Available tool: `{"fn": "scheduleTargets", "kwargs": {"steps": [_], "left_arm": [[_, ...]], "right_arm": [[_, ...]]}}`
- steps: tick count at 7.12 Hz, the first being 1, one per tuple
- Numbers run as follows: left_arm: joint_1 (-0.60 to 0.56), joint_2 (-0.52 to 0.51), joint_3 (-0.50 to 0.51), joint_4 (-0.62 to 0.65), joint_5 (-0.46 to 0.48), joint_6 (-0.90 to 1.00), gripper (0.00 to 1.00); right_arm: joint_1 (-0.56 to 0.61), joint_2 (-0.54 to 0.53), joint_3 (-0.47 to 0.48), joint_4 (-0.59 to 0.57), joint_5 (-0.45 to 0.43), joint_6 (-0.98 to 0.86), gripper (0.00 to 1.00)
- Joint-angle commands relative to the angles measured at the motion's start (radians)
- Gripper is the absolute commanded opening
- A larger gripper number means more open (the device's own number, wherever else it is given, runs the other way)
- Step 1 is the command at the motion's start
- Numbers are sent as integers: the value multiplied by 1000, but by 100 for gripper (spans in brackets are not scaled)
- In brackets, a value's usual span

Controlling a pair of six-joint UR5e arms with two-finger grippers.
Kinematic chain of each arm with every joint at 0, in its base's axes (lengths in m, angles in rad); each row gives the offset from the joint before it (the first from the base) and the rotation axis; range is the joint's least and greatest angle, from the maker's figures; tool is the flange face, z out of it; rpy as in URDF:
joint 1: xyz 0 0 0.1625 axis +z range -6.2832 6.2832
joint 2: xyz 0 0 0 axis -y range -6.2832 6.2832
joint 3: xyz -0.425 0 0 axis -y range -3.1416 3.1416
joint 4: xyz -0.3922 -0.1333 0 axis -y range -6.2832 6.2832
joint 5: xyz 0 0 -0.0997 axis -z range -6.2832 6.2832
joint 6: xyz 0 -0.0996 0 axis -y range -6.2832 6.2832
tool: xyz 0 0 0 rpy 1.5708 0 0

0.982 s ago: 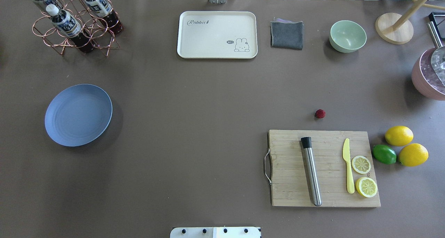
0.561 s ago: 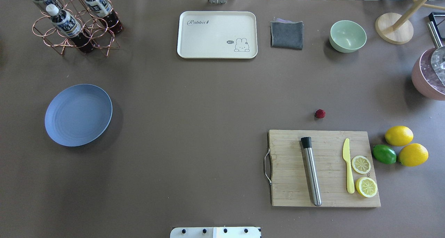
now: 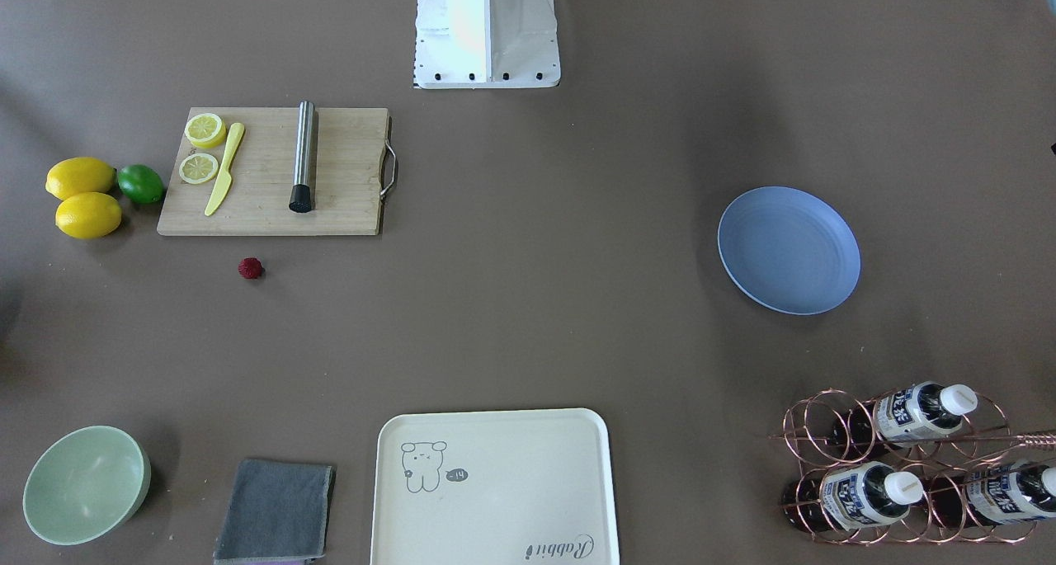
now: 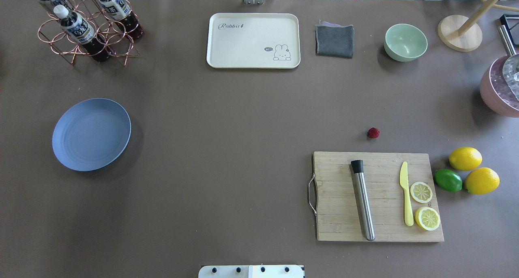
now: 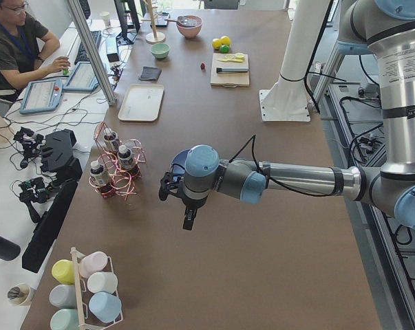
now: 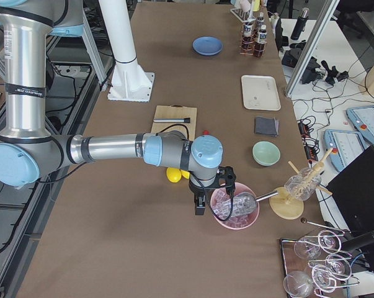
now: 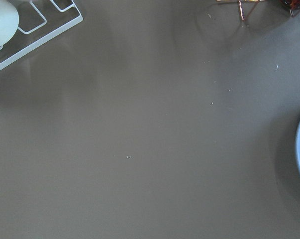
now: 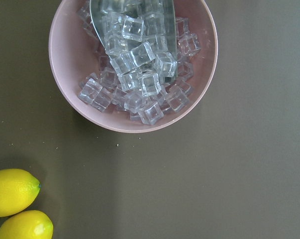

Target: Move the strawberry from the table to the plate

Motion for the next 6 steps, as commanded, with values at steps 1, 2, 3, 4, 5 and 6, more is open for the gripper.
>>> {"fn": "scheduleTargets", "kwargs": {"steps": [1, 2, 3, 4, 5, 6], "left_arm": [[32, -6, -2, -3, -1, -11, 97], [55, -18, -2, -3, -1, -36, 97], [130, -55, 0, -30, 3, -199, 97], [205, -57, 7, -115, 20, -321, 97], [285, -58, 7, -189, 52, -471, 98], [365, -61, 9, -254, 78, -577, 98]], "right_arm": [[0, 4, 5, 3, 15, 0, 100], [0, 4, 17, 2, 27, 0, 100], [-2, 3, 22, 2, 41, 0, 100], [-3, 1, 24, 0, 43, -4, 100], [-5, 1, 25, 2, 46, -4, 100], [-11, 1, 25, 2, 44, -3, 100]]}}
